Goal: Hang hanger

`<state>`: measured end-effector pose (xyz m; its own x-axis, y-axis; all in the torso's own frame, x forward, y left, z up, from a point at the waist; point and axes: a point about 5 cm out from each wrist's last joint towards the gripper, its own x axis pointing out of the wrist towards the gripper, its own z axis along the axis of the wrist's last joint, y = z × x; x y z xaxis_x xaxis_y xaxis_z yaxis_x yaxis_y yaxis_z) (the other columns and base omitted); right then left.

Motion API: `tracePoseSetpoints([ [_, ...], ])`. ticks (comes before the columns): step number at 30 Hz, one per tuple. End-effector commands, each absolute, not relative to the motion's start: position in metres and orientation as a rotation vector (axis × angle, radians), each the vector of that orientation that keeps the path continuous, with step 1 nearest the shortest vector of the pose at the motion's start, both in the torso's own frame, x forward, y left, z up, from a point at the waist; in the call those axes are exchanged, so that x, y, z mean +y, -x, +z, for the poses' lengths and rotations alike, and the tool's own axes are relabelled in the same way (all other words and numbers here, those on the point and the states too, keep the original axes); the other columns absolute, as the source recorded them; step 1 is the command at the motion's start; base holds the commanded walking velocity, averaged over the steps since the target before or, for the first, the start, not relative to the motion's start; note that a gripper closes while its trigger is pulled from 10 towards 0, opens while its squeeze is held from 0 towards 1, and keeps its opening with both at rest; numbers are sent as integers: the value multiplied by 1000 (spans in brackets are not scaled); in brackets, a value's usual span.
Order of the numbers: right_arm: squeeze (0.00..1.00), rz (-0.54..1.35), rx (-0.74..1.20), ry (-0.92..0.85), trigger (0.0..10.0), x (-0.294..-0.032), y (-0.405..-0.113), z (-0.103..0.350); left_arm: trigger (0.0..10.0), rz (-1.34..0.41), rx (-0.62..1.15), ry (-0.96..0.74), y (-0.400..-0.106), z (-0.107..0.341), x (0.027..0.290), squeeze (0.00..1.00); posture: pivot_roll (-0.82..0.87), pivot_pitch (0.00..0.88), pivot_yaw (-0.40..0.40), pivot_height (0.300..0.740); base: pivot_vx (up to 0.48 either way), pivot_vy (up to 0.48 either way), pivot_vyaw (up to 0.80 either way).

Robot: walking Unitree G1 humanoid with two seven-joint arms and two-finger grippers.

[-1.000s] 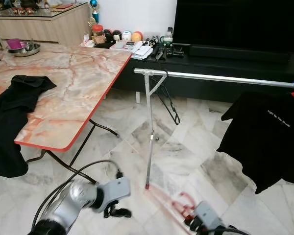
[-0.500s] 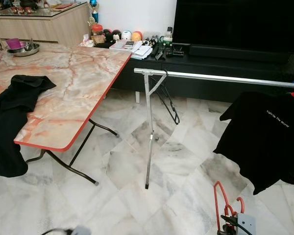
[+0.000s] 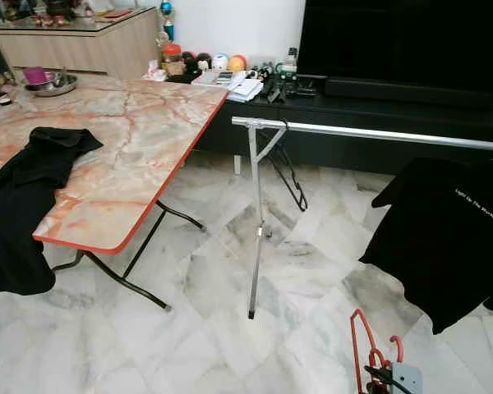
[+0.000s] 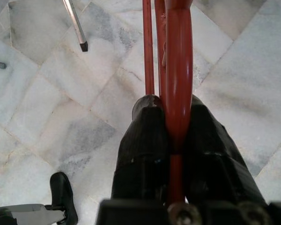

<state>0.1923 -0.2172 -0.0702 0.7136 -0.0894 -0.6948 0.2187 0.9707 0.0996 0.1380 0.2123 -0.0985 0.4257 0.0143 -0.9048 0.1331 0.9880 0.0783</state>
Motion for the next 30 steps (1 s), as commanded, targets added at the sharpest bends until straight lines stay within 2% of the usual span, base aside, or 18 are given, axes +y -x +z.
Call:
tracePoseSetpoints([
  [1, 0, -175, 739, -190, 10000, -216, -197, -68, 10000, -97, 1124, -155, -142, -98, 207, 0, 125, 1, -19, 740, 0, 0, 0],
  [8, 0, -196, 764, -186, 10000, -217, -193, -71, 10000, -123, 1119, -172, -145, -98, 204, 0, 129, 0, -22, 740, 0, 0, 0],
  [30, 0, -210, 783, -190, 10000, -218, -189, -73, 10000, -126, 1129, -171, -142, -99, 203, 0, 128, 0, -22, 740, 265, 0, -719],
])
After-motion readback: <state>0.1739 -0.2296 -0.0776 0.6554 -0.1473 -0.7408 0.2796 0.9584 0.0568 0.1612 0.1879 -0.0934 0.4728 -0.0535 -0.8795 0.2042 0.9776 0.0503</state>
